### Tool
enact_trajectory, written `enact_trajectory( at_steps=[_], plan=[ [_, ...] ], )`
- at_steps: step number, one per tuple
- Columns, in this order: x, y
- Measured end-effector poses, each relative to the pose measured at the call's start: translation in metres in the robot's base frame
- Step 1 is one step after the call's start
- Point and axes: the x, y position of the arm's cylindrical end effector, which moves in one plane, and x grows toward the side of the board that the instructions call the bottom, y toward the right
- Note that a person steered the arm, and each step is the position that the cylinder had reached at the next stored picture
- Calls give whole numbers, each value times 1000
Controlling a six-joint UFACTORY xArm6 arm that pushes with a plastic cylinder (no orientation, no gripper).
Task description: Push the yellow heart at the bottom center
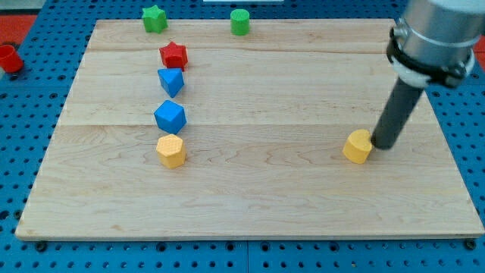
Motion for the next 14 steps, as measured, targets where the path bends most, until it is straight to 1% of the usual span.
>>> enact_trajectory(
  at_steps=[1,2,3,4,5,6,7,8,9,10,11,12,13,14],
  plan=[
    [38,-61],
    [39,-30],
    [35,29],
    [-16,4],
    [-11,-76],
    [32,-146],
    [6,-112],
    [10,-77],
    [43,-91],
    [61,-110],
    [62,-162],
    [69,-201],
    [76,-117],
    [97,-144]
  ],
)
